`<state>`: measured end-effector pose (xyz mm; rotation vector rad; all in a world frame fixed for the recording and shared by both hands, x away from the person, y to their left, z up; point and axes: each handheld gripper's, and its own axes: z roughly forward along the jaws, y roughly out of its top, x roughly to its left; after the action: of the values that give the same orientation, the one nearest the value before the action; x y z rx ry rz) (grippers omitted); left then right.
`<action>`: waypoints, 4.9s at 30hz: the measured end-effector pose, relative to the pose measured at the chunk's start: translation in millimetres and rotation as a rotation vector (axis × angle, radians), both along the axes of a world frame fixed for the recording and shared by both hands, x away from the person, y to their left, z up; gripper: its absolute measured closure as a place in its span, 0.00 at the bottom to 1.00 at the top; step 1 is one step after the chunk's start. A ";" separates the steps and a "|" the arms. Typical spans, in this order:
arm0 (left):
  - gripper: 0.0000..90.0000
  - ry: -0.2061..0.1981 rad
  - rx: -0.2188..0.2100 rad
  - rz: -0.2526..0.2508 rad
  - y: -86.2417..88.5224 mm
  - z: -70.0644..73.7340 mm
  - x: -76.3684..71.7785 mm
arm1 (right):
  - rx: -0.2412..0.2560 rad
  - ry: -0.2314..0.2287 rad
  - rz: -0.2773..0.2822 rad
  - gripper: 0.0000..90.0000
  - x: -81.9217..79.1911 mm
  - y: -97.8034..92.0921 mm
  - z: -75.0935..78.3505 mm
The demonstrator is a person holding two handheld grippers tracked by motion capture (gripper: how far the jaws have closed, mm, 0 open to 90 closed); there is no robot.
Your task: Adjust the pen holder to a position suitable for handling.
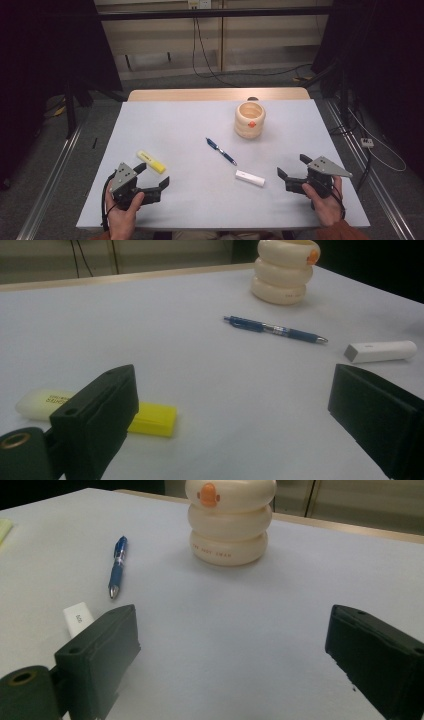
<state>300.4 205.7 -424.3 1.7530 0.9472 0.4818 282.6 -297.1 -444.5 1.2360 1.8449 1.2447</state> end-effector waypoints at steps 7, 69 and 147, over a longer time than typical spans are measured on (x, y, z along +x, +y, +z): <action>0.07 0.015 0.010 -0.004 -1.4 -1.5 2.8 | 0.045 0.032 0.022 0.06 1.5 -2.6 -1.1; 0.07 0.061 0.041 -0.054 -3.6 -7.3 4.2 | -0.051 0.157 0.078 0.52 231.3 30.5 45.6; 0.07 0.088 0.038 -0.081 -4.3 -7.6 4.4 | -0.023 0.178 0.184 0.81 199.9 98.8 51.7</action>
<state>304.8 201.4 -431.9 1.8516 0.9295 0.3752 482.4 -198.3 -392.8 1.2213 2.1366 1.2386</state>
